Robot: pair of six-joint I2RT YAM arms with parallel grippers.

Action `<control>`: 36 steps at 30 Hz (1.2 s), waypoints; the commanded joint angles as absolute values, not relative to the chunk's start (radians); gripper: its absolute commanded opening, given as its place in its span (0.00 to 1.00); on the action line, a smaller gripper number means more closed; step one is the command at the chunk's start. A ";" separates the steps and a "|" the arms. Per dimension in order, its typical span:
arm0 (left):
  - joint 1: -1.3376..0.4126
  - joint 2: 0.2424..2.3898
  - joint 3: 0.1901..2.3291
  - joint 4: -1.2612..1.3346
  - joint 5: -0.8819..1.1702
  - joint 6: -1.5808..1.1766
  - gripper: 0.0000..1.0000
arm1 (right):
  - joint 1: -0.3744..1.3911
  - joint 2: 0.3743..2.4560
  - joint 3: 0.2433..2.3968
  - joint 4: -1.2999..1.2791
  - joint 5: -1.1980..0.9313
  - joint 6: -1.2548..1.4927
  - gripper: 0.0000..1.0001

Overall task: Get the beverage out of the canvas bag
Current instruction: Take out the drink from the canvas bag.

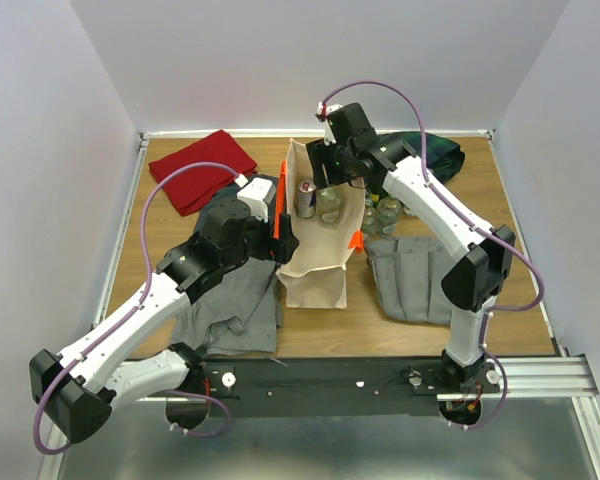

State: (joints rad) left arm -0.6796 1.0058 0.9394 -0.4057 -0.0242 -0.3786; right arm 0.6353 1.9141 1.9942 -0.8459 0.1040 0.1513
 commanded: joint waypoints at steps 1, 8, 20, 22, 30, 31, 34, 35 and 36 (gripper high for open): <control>-0.673 0.991 0.928 -0.402 -0.021 -0.382 0.99 | 0.643 1.925 1.977 -0.758 0.178 0.179 0.72; -0.673 0.993 0.927 -0.400 -0.026 -0.379 0.99 | 0.644 1.968 1.979 -0.738 0.202 0.189 0.68; -0.673 1.000 0.925 -0.396 -0.029 -0.376 0.99 | 0.666 2.036 1.983 -0.744 0.336 0.212 0.66; -0.673 1.002 0.927 -0.396 -0.031 -0.374 0.99 | 0.669 2.039 1.979 -0.741 0.347 0.215 0.66; -0.673 1.000 0.927 -0.400 -0.032 -0.373 0.99 | 0.670 2.043 1.950 -0.718 0.354 0.244 0.66; -0.673 0.999 0.927 -0.402 -0.032 -0.373 0.99 | 0.670 2.046 1.951 -0.721 0.359 0.247 0.66; -0.673 0.994 0.925 -0.403 -0.035 -0.373 0.99 | 0.670 2.056 1.945 -0.718 0.367 0.271 0.63; -0.675 0.994 0.927 -0.403 -0.035 -0.374 0.99 | 0.670 2.054 1.942 -0.713 0.368 0.276 0.63; -0.673 0.994 0.925 -0.405 -0.035 -0.374 0.99 | 0.670 2.051 1.937 -0.707 0.368 0.281 0.62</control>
